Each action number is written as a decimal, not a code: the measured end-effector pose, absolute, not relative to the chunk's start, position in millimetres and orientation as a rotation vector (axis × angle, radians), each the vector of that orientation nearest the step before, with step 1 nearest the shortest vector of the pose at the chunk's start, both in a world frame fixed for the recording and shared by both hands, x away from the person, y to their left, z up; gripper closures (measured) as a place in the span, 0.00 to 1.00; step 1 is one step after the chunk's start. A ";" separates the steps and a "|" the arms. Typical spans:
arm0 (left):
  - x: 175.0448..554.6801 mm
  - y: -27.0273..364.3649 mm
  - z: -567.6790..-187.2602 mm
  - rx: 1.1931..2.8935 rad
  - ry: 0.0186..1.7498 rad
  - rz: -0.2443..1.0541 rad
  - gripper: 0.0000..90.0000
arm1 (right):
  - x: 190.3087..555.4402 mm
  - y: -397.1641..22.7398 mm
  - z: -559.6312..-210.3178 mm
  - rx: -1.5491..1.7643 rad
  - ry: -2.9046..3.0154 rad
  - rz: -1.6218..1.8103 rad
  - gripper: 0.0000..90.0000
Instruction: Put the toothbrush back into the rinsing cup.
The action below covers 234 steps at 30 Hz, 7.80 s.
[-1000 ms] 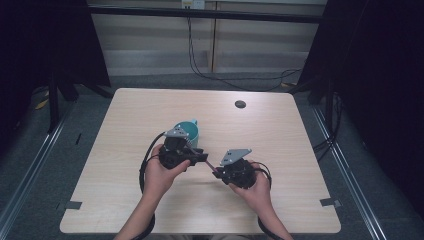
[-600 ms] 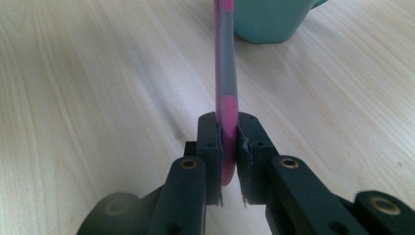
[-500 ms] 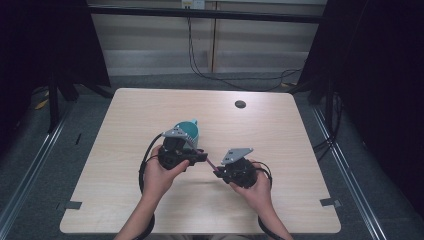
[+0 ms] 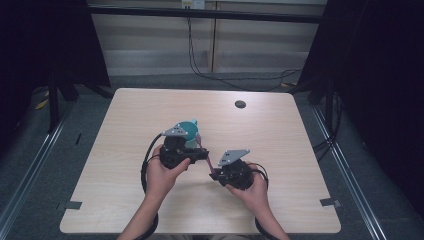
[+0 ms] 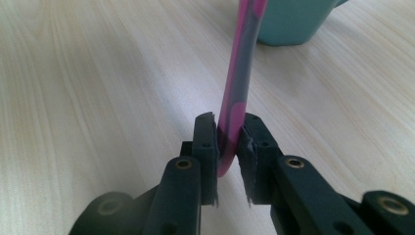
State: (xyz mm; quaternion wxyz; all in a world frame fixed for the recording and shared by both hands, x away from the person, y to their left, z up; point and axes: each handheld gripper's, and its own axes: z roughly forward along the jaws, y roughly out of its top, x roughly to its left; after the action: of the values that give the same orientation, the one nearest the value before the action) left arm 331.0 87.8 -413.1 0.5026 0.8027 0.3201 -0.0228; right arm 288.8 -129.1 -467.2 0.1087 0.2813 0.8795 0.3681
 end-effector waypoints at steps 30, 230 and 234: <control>334.9 86.1 -408.8 1.877 0.837 -0.005 0.89 | 284.7 -107.9 -466.6 0.737 2.627 1.219 0.54; 423.3 107.4 -372.8 1.950 0.940 0.295 0.89 | 279.4 -196.3 -511.9 0.985 2.477 1.072 0.12; 423.1 108.8 -377.6 1.951 0.946 0.292 0.89 | 279.4 -196.3 -511.9 0.984 2.478 1.073 0.12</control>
State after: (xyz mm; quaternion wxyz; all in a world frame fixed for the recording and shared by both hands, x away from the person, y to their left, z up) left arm 423.1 108.8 -377.6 0.4589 0.7922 0.3843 0.1187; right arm 279.4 -196.3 -511.9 0.1332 0.3393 0.8545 0.3700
